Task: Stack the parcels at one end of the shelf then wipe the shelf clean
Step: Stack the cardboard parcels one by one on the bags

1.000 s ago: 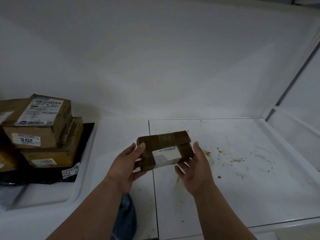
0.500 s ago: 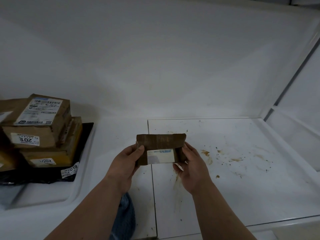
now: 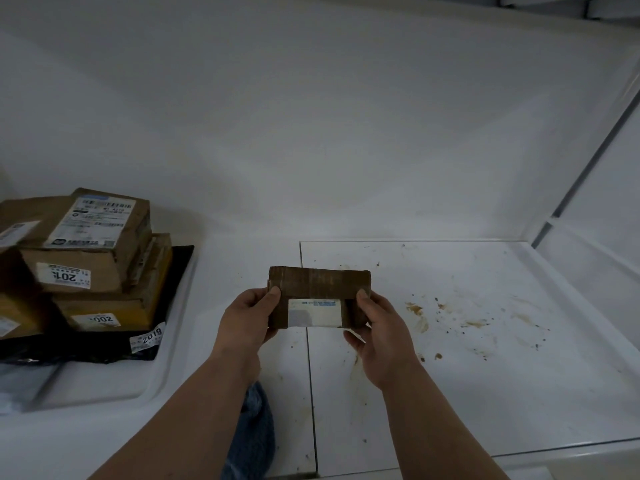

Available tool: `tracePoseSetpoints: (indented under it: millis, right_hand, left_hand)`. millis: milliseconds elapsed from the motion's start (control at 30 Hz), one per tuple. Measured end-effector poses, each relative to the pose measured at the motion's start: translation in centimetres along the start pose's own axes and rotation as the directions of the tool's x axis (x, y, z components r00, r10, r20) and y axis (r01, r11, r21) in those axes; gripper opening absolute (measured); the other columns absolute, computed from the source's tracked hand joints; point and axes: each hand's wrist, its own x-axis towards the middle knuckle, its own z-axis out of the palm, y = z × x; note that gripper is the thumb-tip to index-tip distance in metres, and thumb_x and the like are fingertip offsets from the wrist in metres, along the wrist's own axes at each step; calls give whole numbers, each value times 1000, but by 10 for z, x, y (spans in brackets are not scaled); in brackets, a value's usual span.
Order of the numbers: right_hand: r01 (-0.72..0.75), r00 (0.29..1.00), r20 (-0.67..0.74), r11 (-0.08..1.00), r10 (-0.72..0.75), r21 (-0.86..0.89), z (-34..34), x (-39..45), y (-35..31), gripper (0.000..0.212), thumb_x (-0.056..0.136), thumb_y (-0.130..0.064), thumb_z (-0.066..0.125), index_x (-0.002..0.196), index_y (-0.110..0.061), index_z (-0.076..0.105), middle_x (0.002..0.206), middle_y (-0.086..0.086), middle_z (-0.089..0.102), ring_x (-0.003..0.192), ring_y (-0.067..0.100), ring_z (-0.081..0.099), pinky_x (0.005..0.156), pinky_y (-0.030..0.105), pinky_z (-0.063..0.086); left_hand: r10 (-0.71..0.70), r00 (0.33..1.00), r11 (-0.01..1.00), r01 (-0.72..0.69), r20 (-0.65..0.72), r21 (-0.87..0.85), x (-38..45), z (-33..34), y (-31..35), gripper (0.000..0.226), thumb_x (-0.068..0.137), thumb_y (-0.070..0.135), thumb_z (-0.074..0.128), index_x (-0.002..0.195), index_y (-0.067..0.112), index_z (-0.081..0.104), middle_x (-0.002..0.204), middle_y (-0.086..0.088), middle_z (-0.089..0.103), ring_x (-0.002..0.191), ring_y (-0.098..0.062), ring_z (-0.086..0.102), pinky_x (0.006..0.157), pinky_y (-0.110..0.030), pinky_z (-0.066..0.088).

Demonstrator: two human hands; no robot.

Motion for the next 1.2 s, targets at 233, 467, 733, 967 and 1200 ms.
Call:
tracePoseSetpoints:
  millis: [233,467,733,967,1200]
  right_hand:
    - [45,996,81,992,-36,-118,9,-2,6,35,89,-22,67,123,-25,57,109,6,73,108,23,65,102,47,45]
    - [30,999,34,996,-27,-89,22,-1,13,23,95,-18,59,118,-20,62,108,10,72,107,27,65,95,44,53]
    - [-52,998,35,998,51,40,34,-6,17,30,96,-37,55,123,-25,57,121,13,66,111,33,64,101,51,46]
    - [-40,995,-90,999,43,29,51,-7,26,15,97,-32,56,107,-21,57,112,12,67,105,31,65,88,42,53]
    - [-68,991,-108,988,83,141,64,-11,49,16,103,-24,44,112,-22,57,119,12,64,114,30,59,98,44,45]
  left_hand:
    - [-10,999,1000,10,-44,4,4,-9,7,20,92,34,60,95,15,62,99,-9,69,95,-26,65,89,-42,55]
    - [-6,998,1000,5,-63,-14,6,-22,10,19,93,32,61,97,13,61,99,-10,69,95,-27,65,86,-40,55]
    - [58,997,996,-54,-50,70,9,-35,15,25,92,39,59,100,15,64,97,-7,70,93,-22,66,87,-39,56]
    - [18,1000,999,-19,3,50,10,-50,17,24,90,47,58,99,26,66,101,-4,70,98,-21,65,90,-39,55]
    - [34,976,999,-34,217,-3,12,-65,23,52,82,7,72,127,26,55,112,-4,66,102,-20,64,93,-38,52]
